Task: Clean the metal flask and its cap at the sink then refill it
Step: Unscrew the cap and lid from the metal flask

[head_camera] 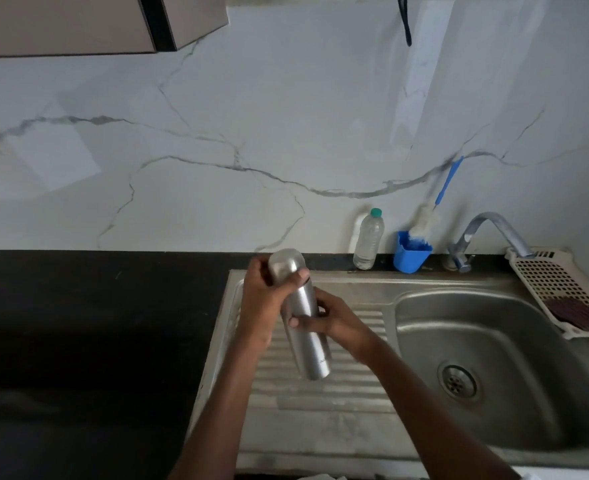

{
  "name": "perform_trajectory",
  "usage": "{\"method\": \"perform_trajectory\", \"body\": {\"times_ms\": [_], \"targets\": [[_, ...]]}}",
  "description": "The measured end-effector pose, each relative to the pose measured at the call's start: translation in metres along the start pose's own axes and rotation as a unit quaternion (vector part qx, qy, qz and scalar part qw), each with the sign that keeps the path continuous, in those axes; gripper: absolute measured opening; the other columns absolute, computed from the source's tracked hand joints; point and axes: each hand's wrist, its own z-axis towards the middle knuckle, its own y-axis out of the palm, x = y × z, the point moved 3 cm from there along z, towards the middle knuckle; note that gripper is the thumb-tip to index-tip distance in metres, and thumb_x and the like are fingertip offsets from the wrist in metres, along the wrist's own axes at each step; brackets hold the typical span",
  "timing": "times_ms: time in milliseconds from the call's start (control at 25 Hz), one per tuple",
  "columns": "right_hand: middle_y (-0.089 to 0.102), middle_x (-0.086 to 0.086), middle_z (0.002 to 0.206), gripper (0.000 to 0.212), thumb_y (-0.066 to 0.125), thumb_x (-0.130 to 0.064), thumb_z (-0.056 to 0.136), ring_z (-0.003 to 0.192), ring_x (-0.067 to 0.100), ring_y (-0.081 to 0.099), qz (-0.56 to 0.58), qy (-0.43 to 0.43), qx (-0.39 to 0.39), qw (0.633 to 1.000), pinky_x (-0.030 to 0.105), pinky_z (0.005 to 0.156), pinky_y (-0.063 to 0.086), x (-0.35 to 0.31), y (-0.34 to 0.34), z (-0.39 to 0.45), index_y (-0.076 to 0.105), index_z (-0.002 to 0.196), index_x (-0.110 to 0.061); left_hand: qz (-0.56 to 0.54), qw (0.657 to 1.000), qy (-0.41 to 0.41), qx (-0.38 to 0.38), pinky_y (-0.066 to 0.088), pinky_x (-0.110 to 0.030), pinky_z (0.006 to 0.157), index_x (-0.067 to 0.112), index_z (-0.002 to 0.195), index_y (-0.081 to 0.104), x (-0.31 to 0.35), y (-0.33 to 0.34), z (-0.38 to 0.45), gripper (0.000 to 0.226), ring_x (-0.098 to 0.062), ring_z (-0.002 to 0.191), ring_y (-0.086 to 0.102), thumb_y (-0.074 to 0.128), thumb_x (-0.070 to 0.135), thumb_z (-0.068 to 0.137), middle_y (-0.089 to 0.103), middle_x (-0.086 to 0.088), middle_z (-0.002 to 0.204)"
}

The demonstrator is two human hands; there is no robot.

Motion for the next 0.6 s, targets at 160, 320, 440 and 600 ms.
{"method": "perform_trajectory", "body": {"times_ms": [160,320,440,600], "targets": [[0.064,0.025,0.112,0.064,0.073,-0.042,0.083,0.097,0.036,0.063,0.219,0.046,-0.114,0.968,0.045,0.090,0.051,-0.019,-0.003,-0.019,0.059,0.130,-0.001,-0.188,0.959,-0.040,-0.211,0.057,-0.043,0.086,0.011,0.123,0.055,0.035,0.020,0.018,0.057,-0.036,0.102,0.068,0.084,0.029,0.078,0.067,-0.022,0.111],[0.063,0.027,0.102,0.065,0.072,-0.050,0.084,0.086,0.034,0.061,0.261,0.041,-0.144,0.954,0.041,0.082,0.053,-0.024,-0.003,-0.032,0.057,0.127,-0.003,-0.207,0.946,-0.070,-0.240,0.055,-0.034,0.074,0.011,0.115,0.057,0.046,0.051,0.018,0.036,-0.027,0.089,0.064,0.073,0.024,0.085,0.064,-0.016,0.098],[0.070,0.023,0.100,0.060,0.077,-0.045,0.081,0.086,0.034,0.067,0.157,0.035,-0.036,0.986,0.047,0.082,0.057,-0.022,-0.016,-0.039,0.061,0.120,-0.002,-0.138,0.973,-0.049,-0.179,0.058,-0.036,0.075,0.007,0.113,0.061,0.036,0.066,0.016,0.024,-0.028,0.086,0.068,0.073,0.015,0.094,0.068,-0.018,0.094],[0.076,-0.002,0.097,0.050,0.090,-0.040,0.069,0.087,0.017,0.073,-0.064,0.015,0.205,0.977,0.048,0.082,0.062,-0.016,-0.036,-0.037,0.066,0.110,-0.026,-0.008,0.996,-0.041,-0.082,0.057,-0.025,0.082,0.010,0.121,0.065,0.023,0.077,0.010,0.038,-0.013,0.096,0.070,0.084,0.020,0.089,0.071,-0.004,0.109]]}}
